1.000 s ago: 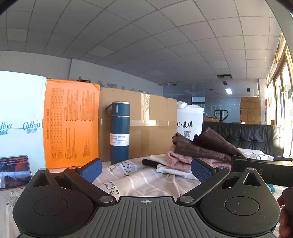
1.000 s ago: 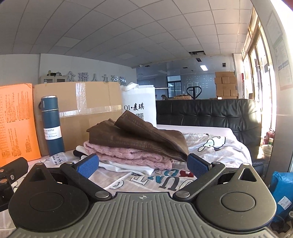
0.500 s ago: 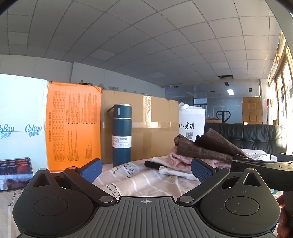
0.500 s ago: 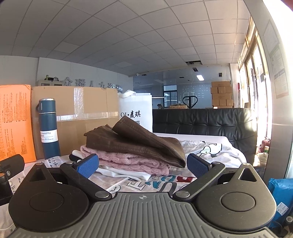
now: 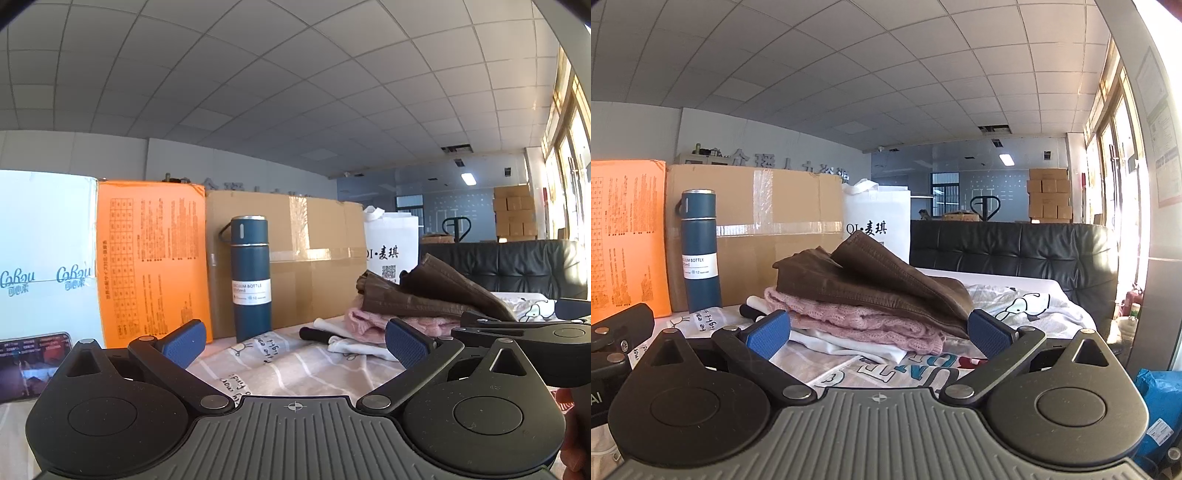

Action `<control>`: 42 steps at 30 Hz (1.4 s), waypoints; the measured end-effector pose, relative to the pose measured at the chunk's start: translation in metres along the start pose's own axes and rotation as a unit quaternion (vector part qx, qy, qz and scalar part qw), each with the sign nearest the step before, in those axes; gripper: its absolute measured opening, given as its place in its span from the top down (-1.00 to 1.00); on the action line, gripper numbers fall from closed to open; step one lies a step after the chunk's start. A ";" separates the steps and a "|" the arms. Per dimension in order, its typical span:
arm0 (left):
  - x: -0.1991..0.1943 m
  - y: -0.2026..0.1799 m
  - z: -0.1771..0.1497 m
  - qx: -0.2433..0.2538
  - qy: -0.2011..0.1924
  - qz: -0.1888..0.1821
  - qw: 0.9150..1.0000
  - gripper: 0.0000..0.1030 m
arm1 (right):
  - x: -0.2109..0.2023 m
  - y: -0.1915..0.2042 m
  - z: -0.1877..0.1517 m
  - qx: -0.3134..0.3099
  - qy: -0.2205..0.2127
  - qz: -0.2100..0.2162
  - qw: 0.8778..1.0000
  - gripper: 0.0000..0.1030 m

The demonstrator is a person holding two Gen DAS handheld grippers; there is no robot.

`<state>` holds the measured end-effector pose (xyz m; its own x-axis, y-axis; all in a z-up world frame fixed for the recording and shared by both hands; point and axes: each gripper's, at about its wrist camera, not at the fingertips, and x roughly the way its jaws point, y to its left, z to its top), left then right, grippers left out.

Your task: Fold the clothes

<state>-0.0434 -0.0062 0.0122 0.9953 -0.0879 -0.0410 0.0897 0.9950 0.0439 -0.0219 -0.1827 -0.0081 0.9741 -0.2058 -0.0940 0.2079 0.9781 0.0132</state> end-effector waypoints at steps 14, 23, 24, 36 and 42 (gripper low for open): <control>0.002 0.000 -0.001 0.000 0.004 0.003 1.000 -1.00 | 0.004 0.002 -0.002 -0.002 0.011 0.012 1.000 -1.00; 0.002 0.000 -0.001 0.000 0.005 0.002 1.000 -1.00 | 0.007 0.002 -0.002 -0.006 0.017 0.018 1.000 -1.00; 0.002 0.000 -0.001 -0.001 0.005 0.002 1.000 -1.00 | 0.007 0.002 -0.002 -0.007 0.017 0.019 1.000 -1.00; 0.001 0.000 0.000 -0.001 0.005 0.003 1.000 -1.00 | 0.007 0.002 -0.002 -0.006 0.019 0.021 1.000 -1.00; 0.002 0.000 0.000 -0.001 0.006 0.002 1.000 -1.00 | 0.008 0.002 -0.002 -0.006 0.020 0.022 1.000 -1.00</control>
<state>-0.0419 -0.0061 0.0119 0.9952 -0.0832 -0.0525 0.0854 0.9955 0.0422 -0.0143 -0.1827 -0.0111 0.9778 -0.1620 -0.1331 0.1643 0.9864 0.0069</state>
